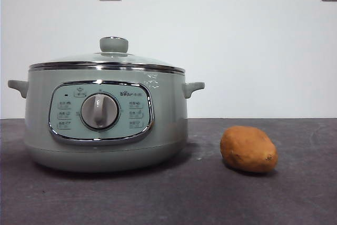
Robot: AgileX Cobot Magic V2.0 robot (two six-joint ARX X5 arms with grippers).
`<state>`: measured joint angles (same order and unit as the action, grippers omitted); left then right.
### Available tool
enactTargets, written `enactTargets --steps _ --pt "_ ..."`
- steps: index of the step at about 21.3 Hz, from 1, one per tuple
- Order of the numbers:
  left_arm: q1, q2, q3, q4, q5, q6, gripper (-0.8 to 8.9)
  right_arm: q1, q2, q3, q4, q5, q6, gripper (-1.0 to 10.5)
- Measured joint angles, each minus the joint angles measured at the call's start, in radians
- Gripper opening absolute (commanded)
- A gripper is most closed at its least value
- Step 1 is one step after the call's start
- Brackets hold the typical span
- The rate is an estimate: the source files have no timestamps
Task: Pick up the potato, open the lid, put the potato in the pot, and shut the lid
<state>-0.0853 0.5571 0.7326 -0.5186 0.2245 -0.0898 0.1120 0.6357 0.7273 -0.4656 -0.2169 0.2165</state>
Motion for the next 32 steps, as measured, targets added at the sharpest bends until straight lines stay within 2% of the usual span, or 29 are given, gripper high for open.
enactTargets --steps 6,8,9,11,12,13,16,18,19,23,26,29,32 --pt "0.000 0.165 0.130 -0.129 0.099 0.066 0.01 0.000 0.172 0.149 -0.154 -0.173 -0.122 0.0" --pt "0.000 0.209 0.145 -0.137 0.135 0.073 0.36 0.000 0.216 0.168 -0.174 -0.217 -0.148 0.2" --pt "0.000 0.222 0.147 -0.139 0.148 0.074 0.88 0.000 0.231 0.171 -0.174 -0.230 -0.156 0.6" --pt "0.000 0.251 0.150 -0.141 0.177 0.075 3.19 0.000 0.264 0.171 -0.180 -0.250 -0.169 3.2" --pt "0.000 0.259 0.150 -0.140 0.179 0.075 3.67 0.000 0.276 0.171 -0.182 -0.252 -0.172 4.6" --pt "0.000 0.262 0.150 -0.138 0.179 0.075 3.70 0.000 0.286 0.172 -0.182 -0.253 -0.173 5.3" --pt "0.000 0.263 0.150 -0.076 0.180 0.063 3.69 0.039 0.319 0.172 -0.176 -0.250 -0.172 5.3" --pt "0.000 0.263 0.151 -0.030 0.193 0.042 3.69 0.111 0.347 0.172 -0.148 -0.209 -0.158 5.3" --pt "0.000 0.263 0.152 -0.011 0.198 0.025 3.69 0.156 0.368 0.175 -0.141 -0.164 -0.147 5.4" --pt "0.000 0.263 0.152 0.002 0.198 -0.008 3.69 0.356 0.507 0.203 -0.141 0.097 -0.108 5.3" --pt "0.000 0.263 0.152 0.002 0.198 -0.009 3.69 0.446 0.639 0.253 -0.138 0.226 -0.090 5.3" --pt "0.000 0.263 0.152 0.002 0.198 -0.009 3.69 0.460 0.766 0.284 -0.127 0.293 -0.070 5.3" --pt "0.000 0.263 0.152 0.002 0.198 -0.009 3.69 0.457 0.876 0.285 -0.101 0.296 -0.054 5.3"
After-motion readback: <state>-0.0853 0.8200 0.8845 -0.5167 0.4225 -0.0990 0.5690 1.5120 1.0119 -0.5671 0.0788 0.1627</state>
